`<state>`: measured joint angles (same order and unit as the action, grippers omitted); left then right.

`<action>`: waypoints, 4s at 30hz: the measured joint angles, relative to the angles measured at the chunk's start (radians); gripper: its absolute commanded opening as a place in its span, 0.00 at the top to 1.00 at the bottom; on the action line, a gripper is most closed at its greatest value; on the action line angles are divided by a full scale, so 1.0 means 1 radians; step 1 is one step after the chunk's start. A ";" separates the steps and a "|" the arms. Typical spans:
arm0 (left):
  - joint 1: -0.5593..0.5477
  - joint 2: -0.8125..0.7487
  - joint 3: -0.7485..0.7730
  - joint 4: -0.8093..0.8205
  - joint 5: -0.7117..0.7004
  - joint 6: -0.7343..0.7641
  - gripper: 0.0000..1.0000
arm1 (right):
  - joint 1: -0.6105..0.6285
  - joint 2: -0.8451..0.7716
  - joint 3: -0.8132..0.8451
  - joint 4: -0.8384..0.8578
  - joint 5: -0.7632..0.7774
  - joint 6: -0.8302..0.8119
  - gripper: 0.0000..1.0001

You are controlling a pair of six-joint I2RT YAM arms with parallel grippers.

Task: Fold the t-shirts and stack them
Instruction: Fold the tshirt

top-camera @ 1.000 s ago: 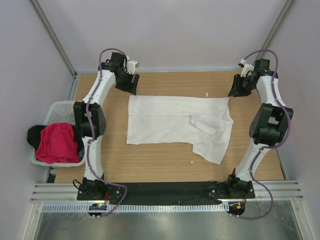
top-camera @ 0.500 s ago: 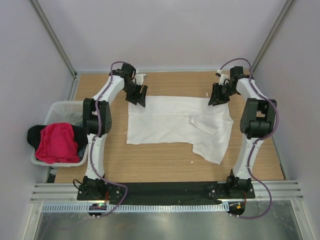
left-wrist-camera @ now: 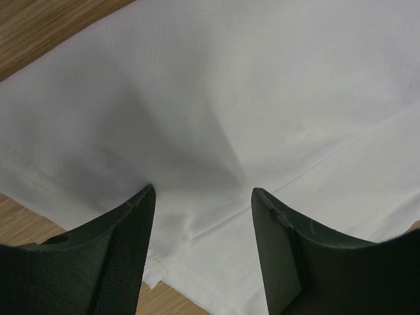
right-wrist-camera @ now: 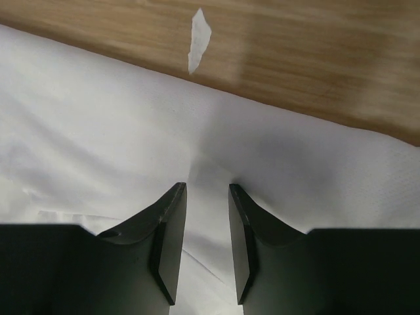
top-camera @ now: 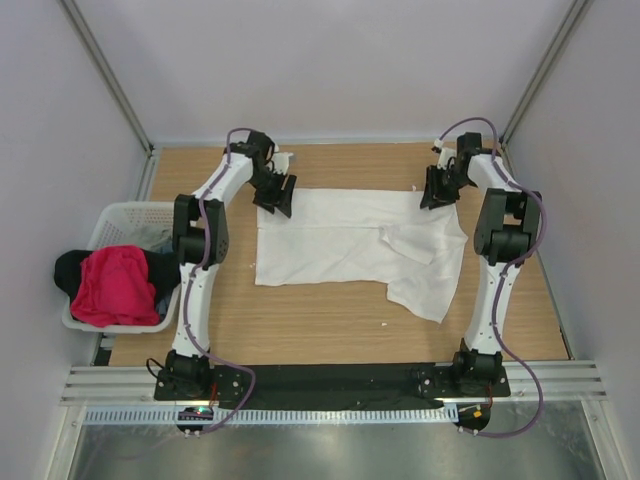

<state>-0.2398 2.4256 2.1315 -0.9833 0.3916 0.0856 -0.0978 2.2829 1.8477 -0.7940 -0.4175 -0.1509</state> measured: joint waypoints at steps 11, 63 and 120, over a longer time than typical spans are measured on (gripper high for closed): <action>0.000 0.058 0.103 -0.001 -0.034 0.003 0.37 | 0.026 0.121 0.205 0.018 0.042 -0.003 0.62; -0.033 -0.852 -0.914 0.109 -0.349 0.086 0.11 | 0.197 -1.392 -1.291 -0.166 0.129 -0.931 0.37; 0.041 -0.480 -0.786 0.069 0.038 -0.001 0.51 | 0.197 -0.998 -1.181 0.142 0.242 -0.837 0.93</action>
<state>-0.1986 1.9461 1.3453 -0.9146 0.4294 0.0845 0.0994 1.2846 0.6662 -0.6518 -0.1757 -0.9874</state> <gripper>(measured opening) 0.531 0.070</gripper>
